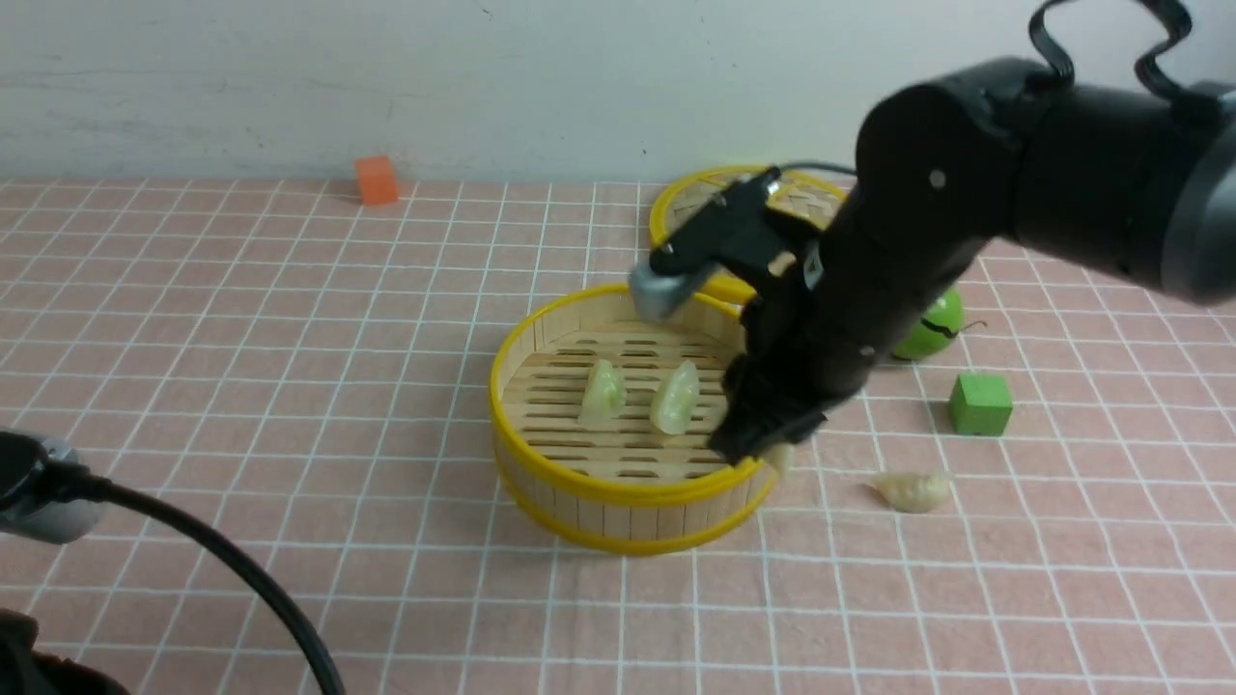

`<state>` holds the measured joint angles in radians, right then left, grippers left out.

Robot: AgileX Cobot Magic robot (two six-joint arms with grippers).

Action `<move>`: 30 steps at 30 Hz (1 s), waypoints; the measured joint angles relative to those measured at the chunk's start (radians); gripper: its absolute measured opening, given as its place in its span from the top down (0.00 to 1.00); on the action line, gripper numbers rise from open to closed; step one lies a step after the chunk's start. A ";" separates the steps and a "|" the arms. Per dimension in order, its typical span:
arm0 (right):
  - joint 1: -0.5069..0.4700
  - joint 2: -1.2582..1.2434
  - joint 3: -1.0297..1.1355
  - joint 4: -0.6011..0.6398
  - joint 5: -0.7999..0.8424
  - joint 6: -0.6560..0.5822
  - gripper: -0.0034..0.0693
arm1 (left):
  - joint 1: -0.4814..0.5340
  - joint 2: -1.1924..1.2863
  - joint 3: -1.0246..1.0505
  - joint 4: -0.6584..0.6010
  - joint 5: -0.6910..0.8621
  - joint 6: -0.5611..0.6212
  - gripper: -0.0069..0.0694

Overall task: Put the dumplings into the steamer on the table with the pink tablecloth.
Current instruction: 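Place the dumpling in the bamboo steamer basket with the right gripper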

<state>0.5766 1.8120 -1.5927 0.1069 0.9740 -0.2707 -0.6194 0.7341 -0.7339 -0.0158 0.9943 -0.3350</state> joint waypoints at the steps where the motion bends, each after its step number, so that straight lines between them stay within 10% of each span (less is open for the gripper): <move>1: 0.001 0.022 -0.038 0.007 -0.006 0.021 0.68 | 0.000 0.000 0.000 0.000 -0.008 0.000 0.93; 18: 0.016 0.427 -0.325 0.015 -0.035 0.081 0.66 | 0.000 0.000 0.000 0.000 -0.018 0.000 0.93; 30: 0.036 0.401 -0.428 -0.057 0.141 0.091 0.37 | 0.000 0.000 0.000 0.000 -0.024 0.000 0.93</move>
<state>0.6131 2.2131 -2.0212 0.0504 1.1151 -0.1797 -0.6194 0.7341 -0.7339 -0.0158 0.9706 -0.3350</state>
